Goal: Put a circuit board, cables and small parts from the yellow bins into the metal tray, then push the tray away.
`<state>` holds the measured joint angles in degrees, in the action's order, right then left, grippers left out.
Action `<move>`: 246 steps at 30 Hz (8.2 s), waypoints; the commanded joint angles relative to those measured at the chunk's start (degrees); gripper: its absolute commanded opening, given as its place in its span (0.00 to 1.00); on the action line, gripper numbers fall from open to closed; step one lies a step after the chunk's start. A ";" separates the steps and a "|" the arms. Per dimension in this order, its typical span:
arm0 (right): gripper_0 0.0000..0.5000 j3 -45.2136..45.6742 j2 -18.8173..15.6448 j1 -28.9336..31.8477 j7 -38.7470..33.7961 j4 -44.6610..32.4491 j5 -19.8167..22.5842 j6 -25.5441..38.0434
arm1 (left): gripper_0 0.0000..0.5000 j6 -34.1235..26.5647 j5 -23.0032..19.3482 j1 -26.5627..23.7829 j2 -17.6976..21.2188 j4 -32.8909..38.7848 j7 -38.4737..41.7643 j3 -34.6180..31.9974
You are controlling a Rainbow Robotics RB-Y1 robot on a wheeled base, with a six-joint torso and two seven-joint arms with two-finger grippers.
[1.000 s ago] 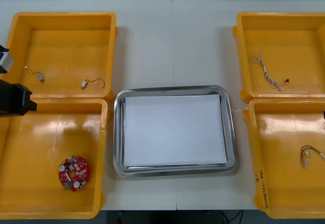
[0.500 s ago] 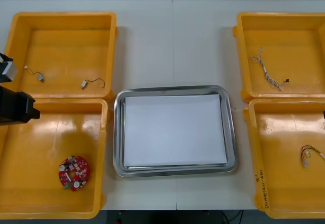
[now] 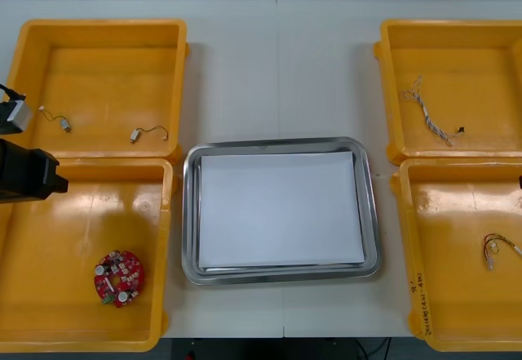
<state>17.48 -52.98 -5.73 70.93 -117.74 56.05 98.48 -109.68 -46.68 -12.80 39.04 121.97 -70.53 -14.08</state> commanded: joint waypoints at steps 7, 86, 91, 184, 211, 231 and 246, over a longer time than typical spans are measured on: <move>1.00 -0.69 -4.68 7.66 5.27 -0.30 1.52 -4.70 | 1.00 -0.32 -3.06 1.11 3.59 0.37 -10.85 -0.68; 1.00 -19.59 -10.92 15.66 46.93 19.13 6.88 -46.27 | 1.00 26.27 9.50 30.38 12.11 18.74 -38.19 20.32; 1.00 -19.59 -11.54 15.66 47.19 19.13 7.15 -46.27 | 1.00 27.06 9.94 31.34 12.03 18.74 -38.01 21.11; 0.00 -20.47 -9.60 10.91 49.04 24.67 12.33 -43.11 | 1.00 36.03 15.66 26.51 12.73 7.76 -34.41 33.07; 0.00 -7.55 -14.52 1.95 46.75 24.05 18.75 -13.05 | 0.00 37.26 14.16 24.40 12.29 6.35 -33.70 33.42; 0.00 0.19 -14.52 1.77 29.44 11.57 17.96 -3.29 | 0.00 34.09 11.53 21.76 12.29 7.14 -32.65 27.00; 0.00 2.12 -14.52 1.33 16.17 1.90 15.76 0.22 | 0.00 17.75 5.37 18.34 12.29 15.32 -29.84 16.98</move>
<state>17.38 -64.73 -2.69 90.08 -112.73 72.77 97.86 -88.95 -40.19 8.42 49.77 133.82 -105.78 5.60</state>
